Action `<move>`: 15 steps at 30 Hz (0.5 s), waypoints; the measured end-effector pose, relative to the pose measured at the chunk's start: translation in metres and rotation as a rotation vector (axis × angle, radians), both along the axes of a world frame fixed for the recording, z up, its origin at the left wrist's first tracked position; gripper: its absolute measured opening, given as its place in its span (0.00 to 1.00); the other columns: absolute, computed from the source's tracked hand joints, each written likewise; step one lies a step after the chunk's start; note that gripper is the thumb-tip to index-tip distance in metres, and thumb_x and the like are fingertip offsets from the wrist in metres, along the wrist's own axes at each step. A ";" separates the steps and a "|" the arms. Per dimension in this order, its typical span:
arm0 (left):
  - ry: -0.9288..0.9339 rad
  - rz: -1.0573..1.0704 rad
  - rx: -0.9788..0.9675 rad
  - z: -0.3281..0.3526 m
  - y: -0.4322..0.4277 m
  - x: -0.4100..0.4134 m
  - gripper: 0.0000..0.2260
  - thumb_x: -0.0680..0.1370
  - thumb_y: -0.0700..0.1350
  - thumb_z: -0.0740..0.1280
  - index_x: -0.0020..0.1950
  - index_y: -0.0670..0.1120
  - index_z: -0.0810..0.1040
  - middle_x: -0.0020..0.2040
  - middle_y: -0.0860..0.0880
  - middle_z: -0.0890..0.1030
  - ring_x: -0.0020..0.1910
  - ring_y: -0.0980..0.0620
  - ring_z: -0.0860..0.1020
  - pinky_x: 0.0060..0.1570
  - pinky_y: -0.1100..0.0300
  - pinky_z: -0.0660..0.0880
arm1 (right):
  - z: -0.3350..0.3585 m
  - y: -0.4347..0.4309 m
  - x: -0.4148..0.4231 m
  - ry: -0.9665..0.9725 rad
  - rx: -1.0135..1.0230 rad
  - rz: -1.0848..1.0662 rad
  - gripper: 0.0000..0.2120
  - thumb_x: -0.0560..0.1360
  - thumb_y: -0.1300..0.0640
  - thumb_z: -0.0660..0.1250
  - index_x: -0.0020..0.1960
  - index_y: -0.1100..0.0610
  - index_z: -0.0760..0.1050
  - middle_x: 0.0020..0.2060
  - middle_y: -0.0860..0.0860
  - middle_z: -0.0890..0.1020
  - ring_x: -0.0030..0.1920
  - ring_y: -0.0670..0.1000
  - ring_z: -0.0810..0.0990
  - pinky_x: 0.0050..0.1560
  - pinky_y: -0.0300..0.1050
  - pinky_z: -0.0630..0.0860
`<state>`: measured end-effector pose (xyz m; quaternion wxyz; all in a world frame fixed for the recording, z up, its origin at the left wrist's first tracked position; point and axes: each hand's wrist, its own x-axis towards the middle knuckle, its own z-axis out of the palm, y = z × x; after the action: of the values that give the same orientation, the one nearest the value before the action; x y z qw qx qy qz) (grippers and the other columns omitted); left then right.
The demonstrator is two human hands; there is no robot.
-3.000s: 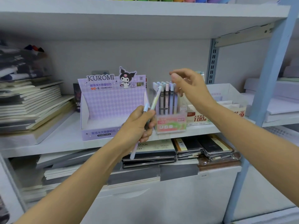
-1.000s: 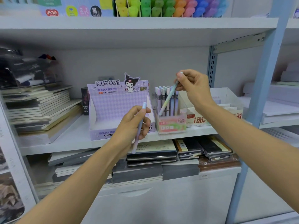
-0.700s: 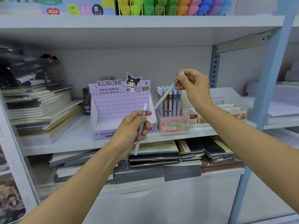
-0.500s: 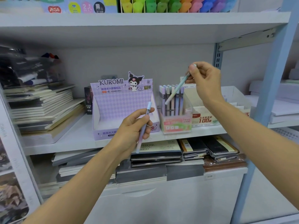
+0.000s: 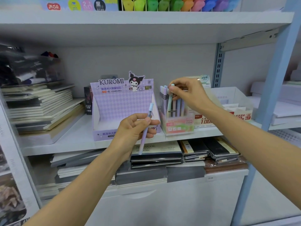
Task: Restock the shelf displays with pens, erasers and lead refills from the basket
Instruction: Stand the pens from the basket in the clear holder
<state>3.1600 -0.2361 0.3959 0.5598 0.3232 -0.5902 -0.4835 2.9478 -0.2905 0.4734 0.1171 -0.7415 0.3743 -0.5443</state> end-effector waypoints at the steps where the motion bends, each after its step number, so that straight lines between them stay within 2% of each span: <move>1: 0.005 0.001 0.002 0.000 0.000 0.000 0.09 0.78 0.44 0.67 0.55 0.40 0.77 0.49 0.43 0.86 0.39 0.50 0.83 0.40 0.61 0.80 | -0.001 0.000 0.002 -0.015 -0.002 0.010 0.08 0.77 0.62 0.68 0.54 0.63 0.79 0.40 0.56 0.83 0.37 0.50 0.82 0.41 0.41 0.81; 4: 0.025 0.004 0.007 0.001 0.002 -0.002 0.10 0.78 0.43 0.67 0.56 0.39 0.76 0.49 0.43 0.85 0.39 0.49 0.84 0.40 0.61 0.80 | -0.005 -0.003 0.009 -0.047 -0.017 -0.009 0.07 0.75 0.62 0.71 0.51 0.60 0.77 0.37 0.54 0.83 0.35 0.48 0.81 0.38 0.41 0.81; 7: 0.034 0.029 0.009 0.003 0.004 -0.002 0.10 0.78 0.42 0.67 0.56 0.39 0.77 0.49 0.44 0.86 0.39 0.48 0.84 0.40 0.61 0.80 | -0.013 -0.005 0.013 -0.015 -0.020 -0.079 0.05 0.73 0.62 0.73 0.46 0.59 0.78 0.41 0.57 0.83 0.37 0.49 0.80 0.41 0.41 0.81; 10: 0.044 0.059 0.003 0.004 0.005 -0.002 0.09 0.77 0.41 0.68 0.55 0.39 0.78 0.47 0.45 0.86 0.39 0.48 0.84 0.41 0.61 0.80 | -0.011 0.000 0.013 0.037 -0.108 -0.158 0.06 0.72 0.59 0.74 0.49 0.59 0.82 0.42 0.53 0.83 0.40 0.47 0.78 0.44 0.37 0.76; 13: 0.042 0.081 -0.002 0.006 0.007 -0.004 0.08 0.77 0.41 0.69 0.55 0.39 0.79 0.44 0.46 0.85 0.38 0.48 0.84 0.41 0.60 0.81 | -0.004 0.015 0.007 -0.085 -0.114 -0.075 0.07 0.75 0.58 0.71 0.52 0.58 0.81 0.42 0.49 0.82 0.42 0.46 0.78 0.47 0.42 0.78; 15: 0.035 0.095 -0.009 0.009 0.008 -0.008 0.08 0.77 0.41 0.69 0.55 0.40 0.78 0.43 0.46 0.85 0.38 0.49 0.84 0.42 0.60 0.81 | -0.003 0.028 0.005 -0.149 -0.050 0.033 0.06 0.77 0.58 0.69 0.53 0.57 0.81 0.42 0.50 0.83 0.42 0.45 0.81 0.46 0.40 0.79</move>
<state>3.1517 -0.2280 0.4048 0.5937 0.3398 -0.5667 -0.4592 2.9529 -0.2628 0.4701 0.1348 -0.7077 0.3386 -0.6053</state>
